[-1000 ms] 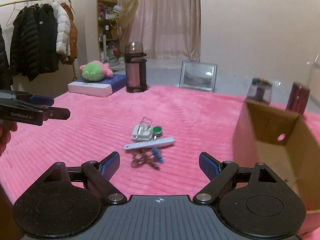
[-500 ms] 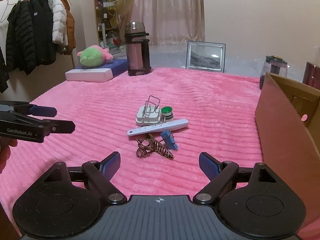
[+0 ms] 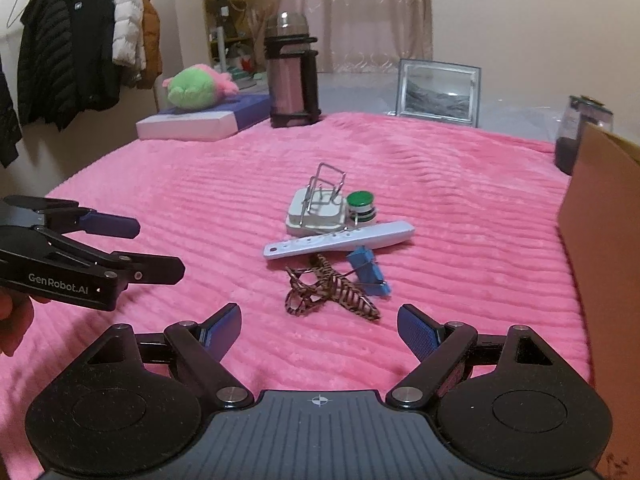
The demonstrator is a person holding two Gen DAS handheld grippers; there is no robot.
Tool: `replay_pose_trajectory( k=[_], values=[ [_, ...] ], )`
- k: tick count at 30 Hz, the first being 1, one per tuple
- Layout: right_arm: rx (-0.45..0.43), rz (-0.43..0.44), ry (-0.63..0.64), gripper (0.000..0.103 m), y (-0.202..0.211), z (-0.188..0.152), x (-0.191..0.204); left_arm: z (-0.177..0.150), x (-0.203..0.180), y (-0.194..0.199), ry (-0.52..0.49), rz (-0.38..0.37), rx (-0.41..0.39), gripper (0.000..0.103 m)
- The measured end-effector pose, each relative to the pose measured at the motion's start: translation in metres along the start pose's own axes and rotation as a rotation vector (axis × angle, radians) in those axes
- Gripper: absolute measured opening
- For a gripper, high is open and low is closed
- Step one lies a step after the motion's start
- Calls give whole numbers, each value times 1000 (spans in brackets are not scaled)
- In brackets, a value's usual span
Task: Organize rigid objects
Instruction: 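Grasp the blue binder clip with the right tool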
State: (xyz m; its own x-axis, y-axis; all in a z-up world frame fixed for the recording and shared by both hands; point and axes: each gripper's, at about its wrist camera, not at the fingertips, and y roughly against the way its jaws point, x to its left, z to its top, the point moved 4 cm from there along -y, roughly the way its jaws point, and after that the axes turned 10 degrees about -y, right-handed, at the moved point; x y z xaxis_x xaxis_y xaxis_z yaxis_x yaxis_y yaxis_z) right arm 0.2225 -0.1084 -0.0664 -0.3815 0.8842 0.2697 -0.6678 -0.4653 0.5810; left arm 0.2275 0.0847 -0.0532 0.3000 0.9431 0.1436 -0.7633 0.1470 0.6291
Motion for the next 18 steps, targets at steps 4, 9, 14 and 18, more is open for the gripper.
replay_pose_trajectory(
  k=[4, 9, 14, 18],
  values=[
    [2, -1, 5, 77, -15, 4, -2, -2, 3, -10, -6, -7, 4, 83],
    [-15, -7, 21, 71, -29, 13, -9, -2, 5, -20, -14, -14, 8, 83],
    [-35, -15, 25, 67, -34, 20, -15, -1, 4, -27, -12, -24, 5, 83],
    [-46, -29, 18, 64, -36, 24, -25, 2, 0, -32, -10, -45, -4, 83]
  ],
)
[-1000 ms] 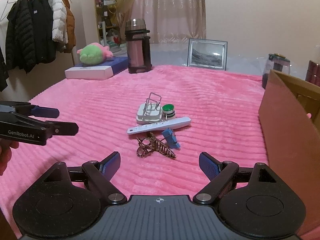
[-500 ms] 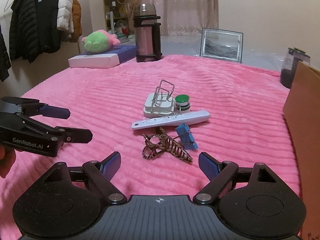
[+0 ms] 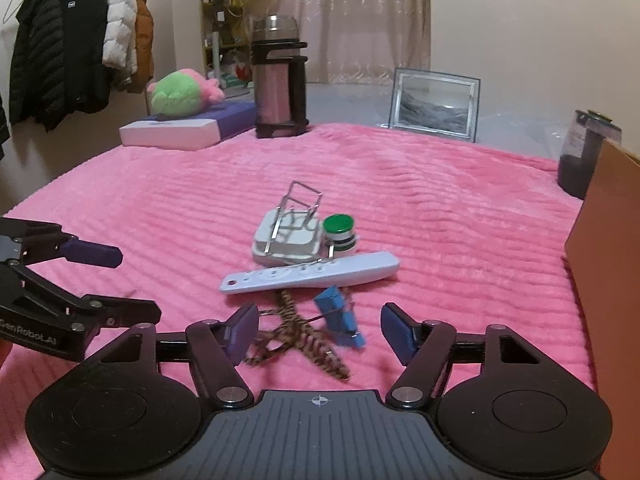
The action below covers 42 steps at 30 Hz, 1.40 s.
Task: Organize rigid objects
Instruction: 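Grasp the blue binder clip with the right tool, then grasp the leopard-print hair claw with the left tool while the right tool holds the clip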
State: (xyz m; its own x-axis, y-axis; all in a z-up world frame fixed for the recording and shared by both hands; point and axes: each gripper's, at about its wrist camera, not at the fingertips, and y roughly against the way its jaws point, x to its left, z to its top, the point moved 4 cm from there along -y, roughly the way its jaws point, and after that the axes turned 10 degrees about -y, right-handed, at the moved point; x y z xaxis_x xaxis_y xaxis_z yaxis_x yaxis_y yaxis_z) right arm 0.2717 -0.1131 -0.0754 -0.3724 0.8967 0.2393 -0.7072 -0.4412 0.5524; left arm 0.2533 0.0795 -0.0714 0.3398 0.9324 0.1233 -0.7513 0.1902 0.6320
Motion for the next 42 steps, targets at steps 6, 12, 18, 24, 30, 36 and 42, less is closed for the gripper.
replay_pose_trajectory(
  k=[6, 12, 18, 24, 30, 36, 42],
  values=[
    [27, 15, -39, 56, -11, 4, -12, 4, -11, -7, -17, -15, -4, 83],
    [38, 23, -136, 43, -21, 10, -19, 6, -17, -11, -17, -25, 0, 83],
    [54, 11, -133, 37, -33, 11, -16, 8, -22, -14, -26, -31, 2, 83],
    [59, 13, -110, 19, -36, 12, -15, 9, -28, -16, -34, -43, 3, 83],
    [9, -7, -114, 17, -18, 17, -23, 14, -38, -21, -36, -72, -5, 83],
    [-33, -55, -125, 17, 6, 20, -39, 22, -57, -36, -71, -121, -11, 76],
    [-30, -110, -109, 17, 21, 14, -51, 29, -66, -54, -102, -148, -4, 61]
  ],
)
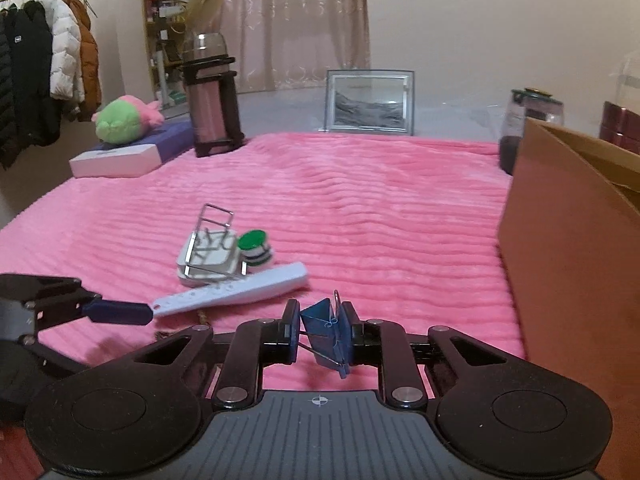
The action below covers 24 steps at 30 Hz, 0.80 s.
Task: Organize rigid objects
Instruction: 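Grasp the leopard-print hair claw with the left tool while the right tool holds the clip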
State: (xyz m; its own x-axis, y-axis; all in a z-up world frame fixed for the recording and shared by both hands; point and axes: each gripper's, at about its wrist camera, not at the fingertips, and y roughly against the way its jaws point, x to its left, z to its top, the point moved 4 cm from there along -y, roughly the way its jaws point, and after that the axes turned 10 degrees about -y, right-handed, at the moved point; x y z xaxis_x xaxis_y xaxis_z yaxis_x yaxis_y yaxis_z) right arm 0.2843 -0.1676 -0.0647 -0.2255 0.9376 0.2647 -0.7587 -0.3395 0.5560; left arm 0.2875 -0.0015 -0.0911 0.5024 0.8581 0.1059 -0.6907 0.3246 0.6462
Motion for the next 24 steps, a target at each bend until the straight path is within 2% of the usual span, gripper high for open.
replay_pose_trajectory(
  k=[4, 6, 9, 17, 24],
  values=[
    [5, -18, 10, 17, 4, -7, -7, 2, -2, -12, -14, -15, 29, 37],
    [4, -23, 14, 17, 7, -11, -9, 1, -2, -16, -17, -17, 38, 36],
    [4, -20, 32, 17, 11, -17, -9, 0, -2, -18, -12, -3, 45, 26],
    [19, -12, 133, 17, 19, -39, -1, -5, -16, 5, 4, -42, 33, 26],
    [45, 13, 105, 18, 26, -55, -3, -23, -26, 28, 9, -28, 34, 26]
  ],
)
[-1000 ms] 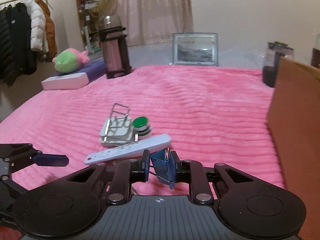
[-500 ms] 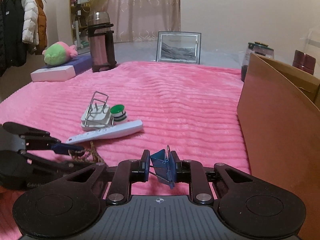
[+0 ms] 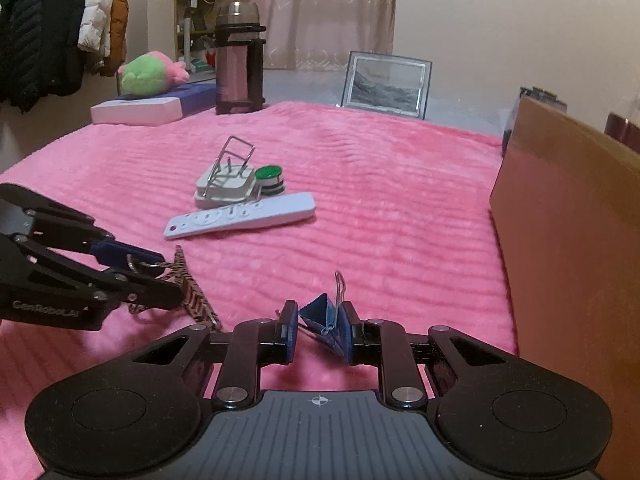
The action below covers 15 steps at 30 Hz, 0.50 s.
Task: Organize rigid objects
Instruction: 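Grasp the leopard-print hair claw with the left tool while the right tool holds the clip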
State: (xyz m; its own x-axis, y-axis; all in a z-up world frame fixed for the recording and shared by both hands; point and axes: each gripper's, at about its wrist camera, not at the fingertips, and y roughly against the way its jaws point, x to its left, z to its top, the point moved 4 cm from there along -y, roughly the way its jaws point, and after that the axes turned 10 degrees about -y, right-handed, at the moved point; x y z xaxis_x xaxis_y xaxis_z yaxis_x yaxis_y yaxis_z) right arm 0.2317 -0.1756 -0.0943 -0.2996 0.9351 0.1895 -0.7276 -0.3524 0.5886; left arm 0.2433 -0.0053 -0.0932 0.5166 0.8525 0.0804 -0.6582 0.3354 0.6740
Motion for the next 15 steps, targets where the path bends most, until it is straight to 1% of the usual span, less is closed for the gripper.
replay_pose_trajectory(
  k=[1, 5, 7, 10, 12, 15],
  values=[
    [2, 5, -13, 19, 1, 0, -1, -3, 0, 2, 5, 0, 0, 26],
    [33, 53, -101, 30, 4, -4, -6, -10, 0, 8, 24, 1, 1, 26],
    [24, 59, -118, 31, 7, -6, -6, -11, 0, 10, 28, 2, -1, 26],
    [-8, 56, -125, 35, 14, -7, -9, -11, 0, 12, 26, -1, -3, 26],
    [-8, 59, -118, 42, 15, -7, -10, -11, 0, 12, 21, -2, -5, 26],
    [-5, 51, -74, 51, 11, -7, -11, -11, 2, 12, 19, -4, -8, 26]
  ],
)
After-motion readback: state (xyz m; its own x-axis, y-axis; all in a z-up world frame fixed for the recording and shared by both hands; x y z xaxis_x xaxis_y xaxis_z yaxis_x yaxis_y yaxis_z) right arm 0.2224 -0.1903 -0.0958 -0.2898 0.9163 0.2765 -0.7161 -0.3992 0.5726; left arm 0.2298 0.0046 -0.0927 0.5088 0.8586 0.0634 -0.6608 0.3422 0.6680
